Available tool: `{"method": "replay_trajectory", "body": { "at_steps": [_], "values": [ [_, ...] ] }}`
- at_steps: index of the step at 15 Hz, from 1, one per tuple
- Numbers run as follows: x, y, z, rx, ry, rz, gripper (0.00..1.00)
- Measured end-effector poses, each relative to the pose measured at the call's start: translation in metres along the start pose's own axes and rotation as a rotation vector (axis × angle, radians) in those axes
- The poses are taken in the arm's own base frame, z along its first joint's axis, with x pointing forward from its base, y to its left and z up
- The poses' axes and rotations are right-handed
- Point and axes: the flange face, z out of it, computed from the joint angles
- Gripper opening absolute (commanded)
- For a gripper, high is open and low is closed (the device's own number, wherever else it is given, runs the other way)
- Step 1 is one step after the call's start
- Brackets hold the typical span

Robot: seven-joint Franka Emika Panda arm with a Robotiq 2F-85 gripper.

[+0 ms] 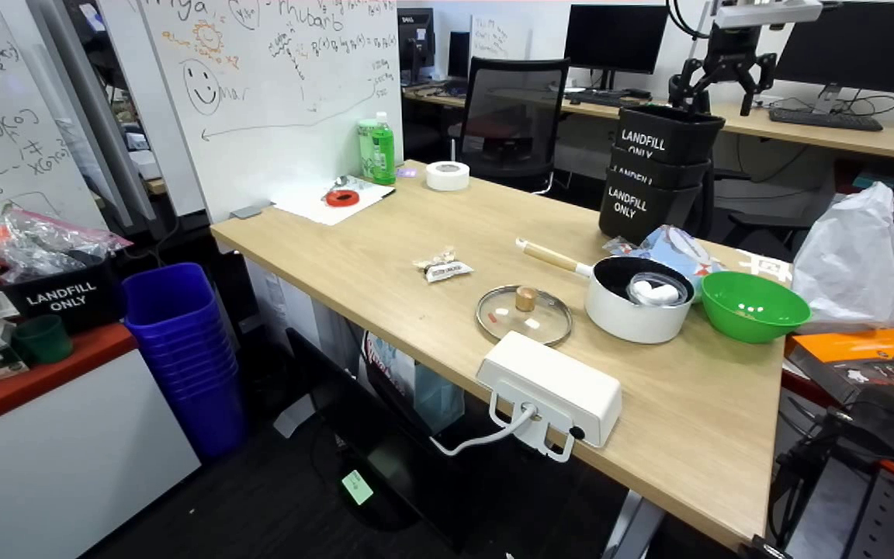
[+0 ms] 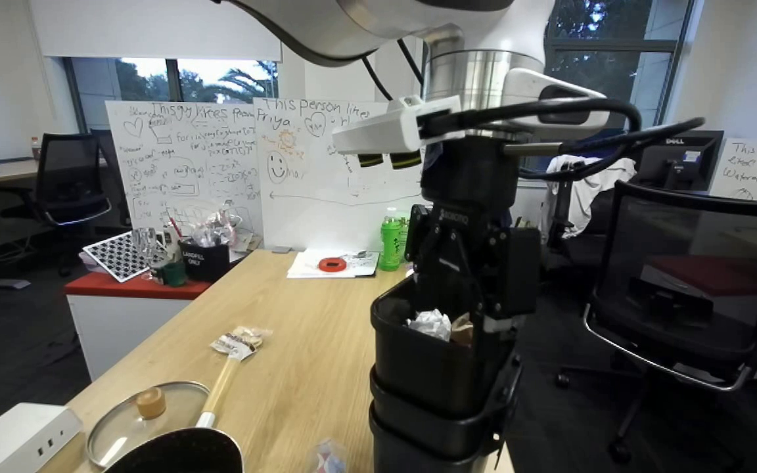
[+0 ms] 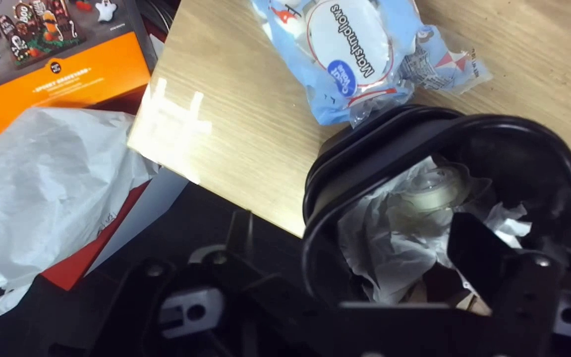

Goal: Stack the lone bin with the rest of the bins

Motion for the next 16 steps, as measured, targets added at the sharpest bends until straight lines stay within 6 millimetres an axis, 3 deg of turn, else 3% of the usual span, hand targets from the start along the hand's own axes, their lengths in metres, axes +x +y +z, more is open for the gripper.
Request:
{"method": "replay_trajectory", "body": {
  "at_steps": [3, 9, 16],
  "values": [
    [-0.007, -0.006, -0.011, 0.005, -0.013, 0.012, 1.0],
    [-0.026, -0.007, -0.051, 0.024, -0.019, -0.011, 1.0],
    [-0.058, -0.029, -0.066, 0.021, -0.115, -0.209, 1.0]
  ]
}}
